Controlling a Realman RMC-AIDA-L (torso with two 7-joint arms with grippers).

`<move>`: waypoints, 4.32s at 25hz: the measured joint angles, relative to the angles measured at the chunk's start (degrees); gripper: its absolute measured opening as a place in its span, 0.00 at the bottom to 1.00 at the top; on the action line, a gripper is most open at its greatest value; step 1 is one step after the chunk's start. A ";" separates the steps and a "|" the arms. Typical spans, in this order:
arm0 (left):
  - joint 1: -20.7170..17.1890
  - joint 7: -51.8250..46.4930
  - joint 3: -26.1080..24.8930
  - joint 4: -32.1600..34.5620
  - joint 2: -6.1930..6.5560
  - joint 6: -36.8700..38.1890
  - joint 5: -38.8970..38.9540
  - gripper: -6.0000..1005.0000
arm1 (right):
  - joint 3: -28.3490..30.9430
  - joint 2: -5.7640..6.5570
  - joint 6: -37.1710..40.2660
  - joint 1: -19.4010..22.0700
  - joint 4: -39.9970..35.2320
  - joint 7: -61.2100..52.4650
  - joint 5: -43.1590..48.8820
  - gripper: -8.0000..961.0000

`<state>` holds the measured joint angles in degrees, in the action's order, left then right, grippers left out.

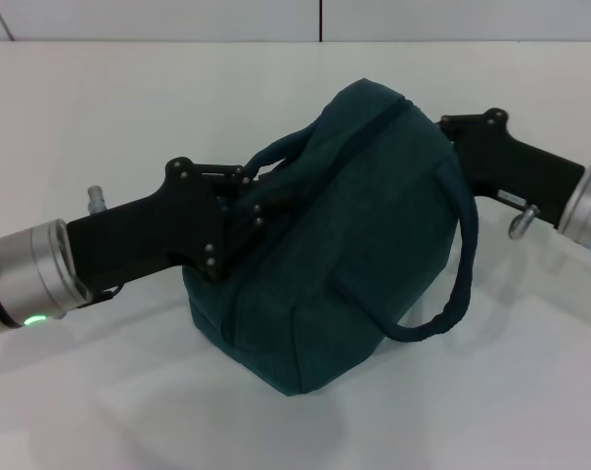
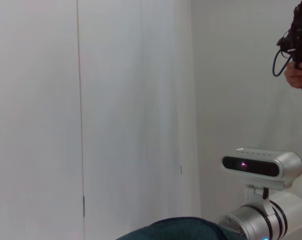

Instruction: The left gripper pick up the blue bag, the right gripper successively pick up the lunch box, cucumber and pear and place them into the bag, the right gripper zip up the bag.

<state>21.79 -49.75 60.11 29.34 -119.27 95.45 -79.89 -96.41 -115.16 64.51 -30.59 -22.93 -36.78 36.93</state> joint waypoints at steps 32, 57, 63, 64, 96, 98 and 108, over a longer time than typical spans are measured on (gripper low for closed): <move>0.18 0.62 -0.09 -1.24 -0.09 -0.08 1.18 0.16 | 5.79 -0.02 -3.78 3.52 -0.17 1.41 0.13 0.03; 0.22 7.16 -1.50 -8.41 -0.43 2.33 10.65 0.18 | 7.50 0.08 -3.62 4.28 -2.04 -2.34 1.10 0.04; -1.27 9.71 -1.54 -10.29 -0.44 5.69 14.23 0.30 | 9.83 0.02 -2.13 5.93 -4.40 -3.92 1.05 0.18; -1.37 9.63 -1.54 -10.29 -0.44 6.19 14.92 0.33 | 9.95 0.18 -1.01 6.34 -5.25 -4.76 1.15 0.21; -0.71 8.71 -1.05 -10.97 -0.25 5.26 14.29 0.89 | 10.81 2.38 18.25 2.96 -10.72 -17.49 14.76 0.58; -0.71 8.71 -1.05 -10.97 -0.22 5.26 14.04 0.89 | 10.81 2.44 18.45 3.05 -10.63 -17.49 14.76 0.58; -1.25 8.75 -1.05 -11.01 -0.32 5.27 13.97 0.89 | 10.81 2.27 18.51 3.75 -10.64 -17.49 14.76 0.58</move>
<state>20.55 -41.00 59.06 18.32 -119.59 100.72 -65.92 -85.60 -112.89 83.02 -26.84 -33.57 -54.28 51.68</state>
